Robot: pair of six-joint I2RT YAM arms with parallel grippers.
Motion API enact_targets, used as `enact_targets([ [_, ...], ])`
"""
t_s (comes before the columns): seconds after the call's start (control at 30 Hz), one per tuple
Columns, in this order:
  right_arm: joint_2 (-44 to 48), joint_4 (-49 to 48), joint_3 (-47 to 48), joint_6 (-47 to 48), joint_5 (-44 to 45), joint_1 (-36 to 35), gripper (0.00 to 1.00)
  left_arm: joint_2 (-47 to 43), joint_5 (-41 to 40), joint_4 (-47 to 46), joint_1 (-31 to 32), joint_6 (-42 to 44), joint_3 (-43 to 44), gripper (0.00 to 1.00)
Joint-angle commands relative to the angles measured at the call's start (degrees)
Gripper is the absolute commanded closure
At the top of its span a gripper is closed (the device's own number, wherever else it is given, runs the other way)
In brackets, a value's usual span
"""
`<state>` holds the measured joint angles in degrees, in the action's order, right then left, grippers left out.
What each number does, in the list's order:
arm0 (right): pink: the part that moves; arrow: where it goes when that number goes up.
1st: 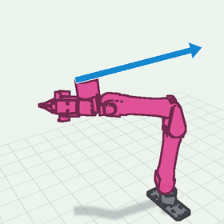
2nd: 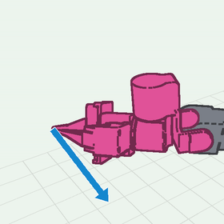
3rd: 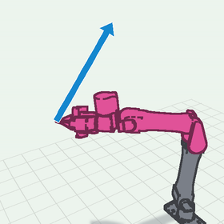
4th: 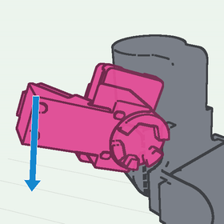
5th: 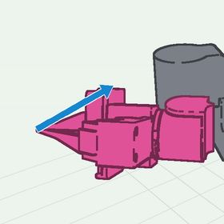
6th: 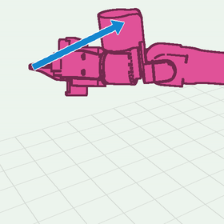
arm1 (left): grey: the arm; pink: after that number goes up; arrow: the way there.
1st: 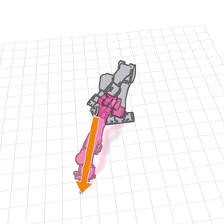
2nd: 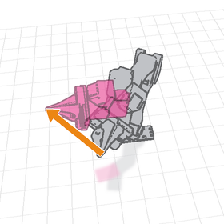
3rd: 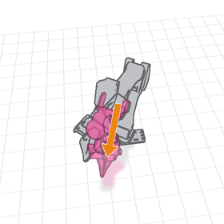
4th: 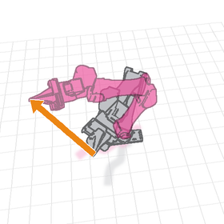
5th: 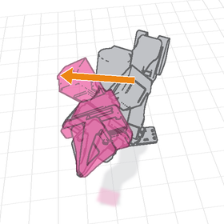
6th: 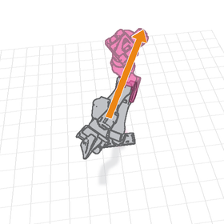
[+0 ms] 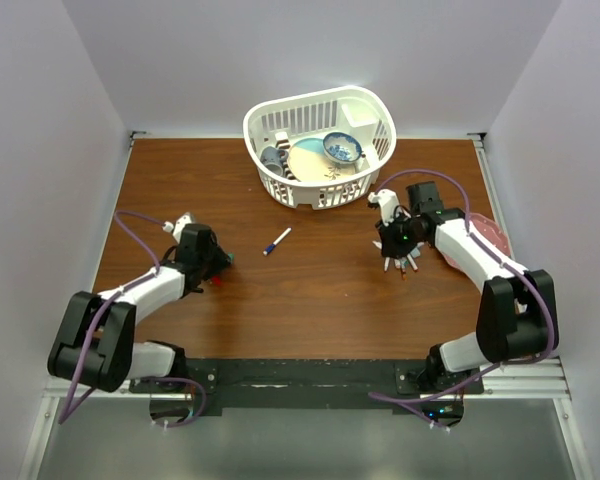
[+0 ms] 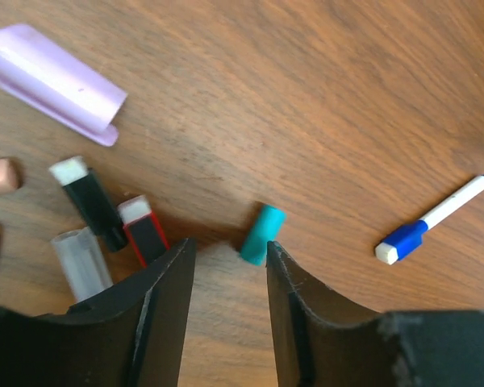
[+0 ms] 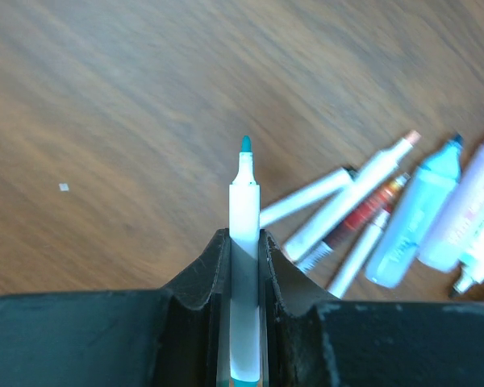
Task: Open the pen caps
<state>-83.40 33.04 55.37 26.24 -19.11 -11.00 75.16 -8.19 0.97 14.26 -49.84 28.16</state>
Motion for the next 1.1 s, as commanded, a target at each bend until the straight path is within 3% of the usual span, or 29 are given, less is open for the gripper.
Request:
enact_targets([
  [0.0, -1.24, -0.08, 2.28, -2.15, 3.2, 3.35, 1.0, -3.52, -3.15, 1.92, -0.29, 1.07, 1.11, 0.53],
  [0.23, -1.86, -4.64, 0.88, -7.07, 10.32, 7.75, 0.99, -12.3, -1.49, 1.59, -0.29, 4.83, 1.98, 0.51],
  [0.47, -5.28, -6.05, 0.96, -8.92, 12.35, 8.1, 0.88, -20.92, 12.73, -10.01, -0.2, 14.33, -2.58, 0.38],
  [0.83, -6.7, -6.14, 1.31, -9.45, 12.61, 8.37, 0.66, -20.66, 24.87, -16.7, -0.2, 17.76, -7.33, 0.36],
  [1.0, -4.59, -3.7, 2.1, -7.44, 7.27, 8.46, 0.63, -20.05, 27.08, -19.08, 0.85, 19.78, -7.77, 0.3],
  [1.07, -3.1, -0.62, 3.59, -2.0, 2.7, 8.46, 0.63, -17.07, 26.65, -18.03, 2.34, 21.27, -6.03, 0.3],
])
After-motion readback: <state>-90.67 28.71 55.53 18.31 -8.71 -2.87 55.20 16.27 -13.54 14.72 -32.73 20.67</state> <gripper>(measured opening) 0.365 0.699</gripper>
